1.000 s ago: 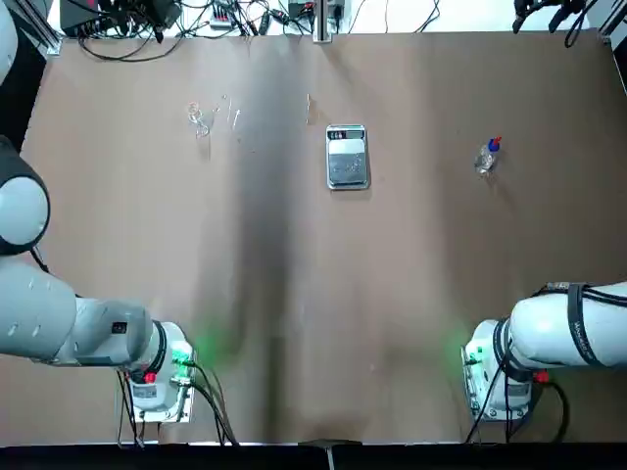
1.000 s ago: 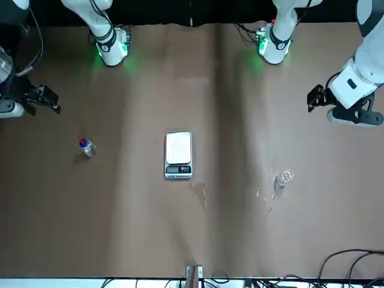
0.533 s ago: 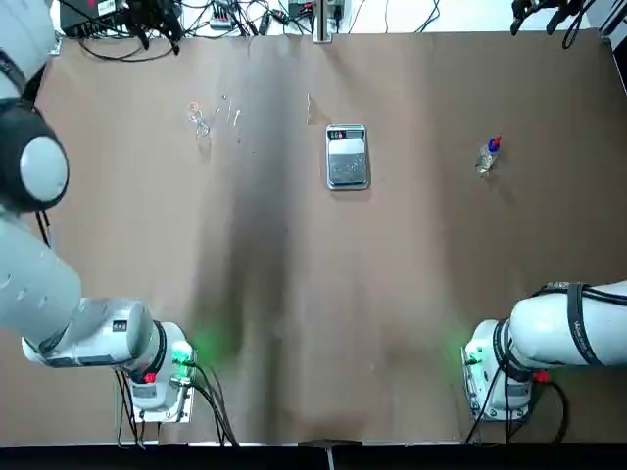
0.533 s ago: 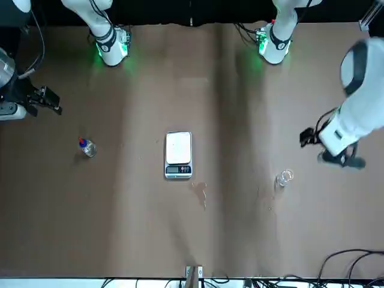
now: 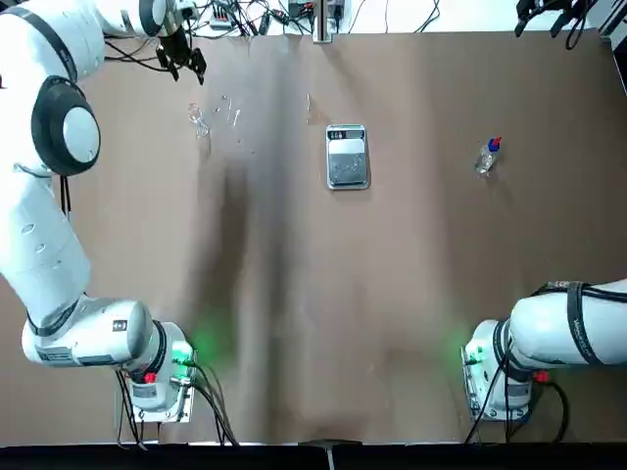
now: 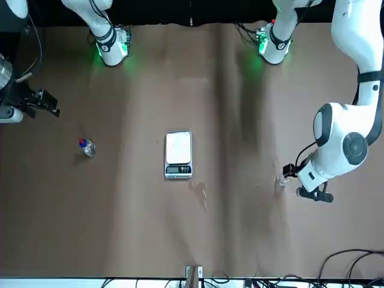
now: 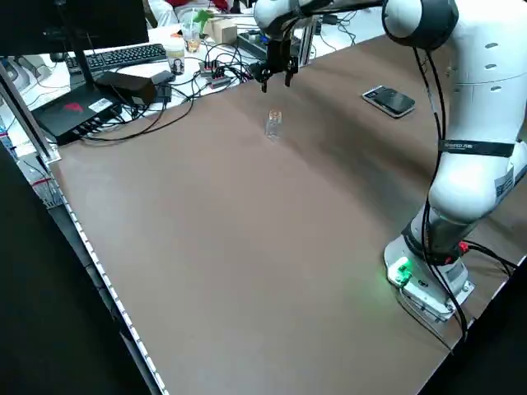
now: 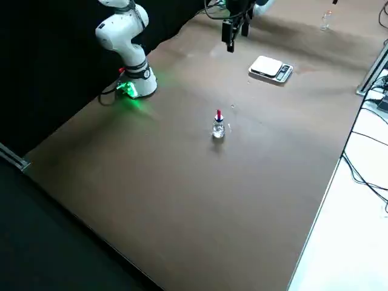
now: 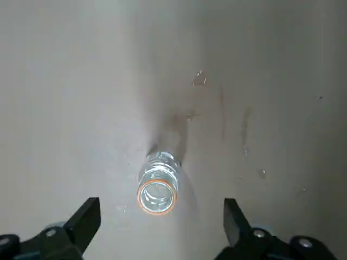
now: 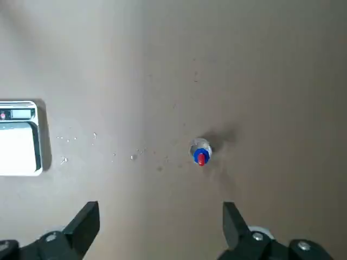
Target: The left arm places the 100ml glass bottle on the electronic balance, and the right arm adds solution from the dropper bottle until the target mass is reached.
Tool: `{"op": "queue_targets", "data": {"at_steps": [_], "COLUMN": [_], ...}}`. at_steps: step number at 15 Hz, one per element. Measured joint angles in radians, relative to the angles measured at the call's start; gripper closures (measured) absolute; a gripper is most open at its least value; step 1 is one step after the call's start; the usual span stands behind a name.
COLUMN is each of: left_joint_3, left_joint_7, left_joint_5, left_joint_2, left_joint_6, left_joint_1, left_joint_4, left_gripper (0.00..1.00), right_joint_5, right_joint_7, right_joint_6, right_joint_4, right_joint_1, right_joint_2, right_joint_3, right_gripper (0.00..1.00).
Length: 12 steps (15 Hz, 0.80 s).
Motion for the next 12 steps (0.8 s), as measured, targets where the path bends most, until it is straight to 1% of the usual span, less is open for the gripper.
{"op": "queue_targets", "data": {"at_steps": [4, 6, 7, 8, 9, 10, 11, 12], "left_joint_3": [0.0, 0.001, 0.001, 0.002, 0.002, 0.002, 0.001, -0.002], "left_joint_7": [0.001, 0.001, 0.001, 0.001, 0.002, 0.001, -0.001, -0.004], "left_joint_5": [0.003, 0.039, 0.052, 0.063, 0.063, 0.063, 0.063, 0.063], "left_joint_2": [0.035, 0.042, 0.044, 0.047, 0.049, 0.049, 0.049, 0.048], "left_joint_6": [0.002, 0.022, 0.049, 0.136, 0.18, 0.211, 0.227, 0.233], "left_joint_1": [0.002, 0.006, 0.013, 0.037, 0.048, 0.054, 0.056, 0.055], "left_joint_4": [-0.002, -0.015, -0.034, -0.099, -0.134, -0.161, -0.176, -0.183], "left_gripper": [0.0, 0.0, 0.0, 0.0, 0.0, 0.0, 0.0, 0.0], "right_joint_5": [0.0, 0.001, 0.0, 0.0, 0.0, 0.0, 0.0, 0.0], "right_joint_7": [0.0, 0.0, 0.0, 0.0, 0.0, 0.0, 0.0, 0.0], "right_joint_6": [-0.007, -0.01, -0.01, 0.001, 0.016, 0.027, 0.043, 0.069], "right_joint_4": [-0.001, -0.001, -0.007, -0.029, -0.042, -0.056, -0.073, -0.092], "right_joint_1": [-0.029, -0.03, -0.03, -0.037, -0.045, -0.053, -0.063, -0.075], "right_joint_2": [0.04, 0.052, 0.055, 0.06, 0.066, 0.075, 0.086, 0.096], "right_joint_3": [-0.002, -0.002, -0.002, -0.003, -0.003, -0.004, -0.005, -0.005], "right_gripper": [0.0, 0.0, 0.0, 0.0, 0.01, 0.03, 0.09, 0.11]}}
